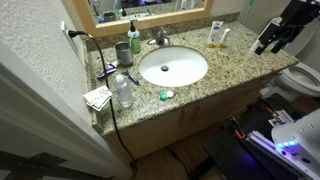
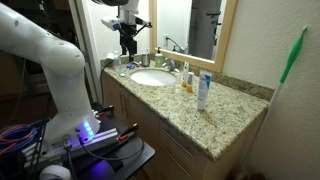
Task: Open the lens case
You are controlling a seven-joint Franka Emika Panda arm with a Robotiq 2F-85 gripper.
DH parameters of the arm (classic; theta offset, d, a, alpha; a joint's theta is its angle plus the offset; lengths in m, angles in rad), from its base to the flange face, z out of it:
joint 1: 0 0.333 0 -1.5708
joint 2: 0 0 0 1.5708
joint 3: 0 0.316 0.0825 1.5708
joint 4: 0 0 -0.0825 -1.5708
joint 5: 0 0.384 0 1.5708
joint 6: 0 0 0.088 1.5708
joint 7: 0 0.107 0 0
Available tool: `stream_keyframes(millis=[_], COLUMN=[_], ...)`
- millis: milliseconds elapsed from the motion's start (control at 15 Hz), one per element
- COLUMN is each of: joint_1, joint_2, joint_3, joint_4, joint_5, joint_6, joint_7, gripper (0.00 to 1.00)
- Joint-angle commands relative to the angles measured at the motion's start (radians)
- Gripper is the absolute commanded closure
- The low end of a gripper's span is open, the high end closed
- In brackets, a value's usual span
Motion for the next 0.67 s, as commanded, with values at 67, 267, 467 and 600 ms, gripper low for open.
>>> stream_keyframes(millis=[67, 267, 467, 600], joint_1=[-0.012, -0.012, -0.008, 0.036], joint_2=[0.003, 0.005, 0.05, 0.173], joint_3=[0.011, 0.011, 0.012, 0.022], joint_4=[-0.008, -0.008, 0.01, 0.063], joint_5=[0.008, 0.008, 0.016, 0.104], joint_6=[-0.004, -0.005, 0.004, 0.059], joint_7=[-0.008, -0.008, -0.003, 0.025], gripper=[0.0, 0.0, 0.0, 0.0])
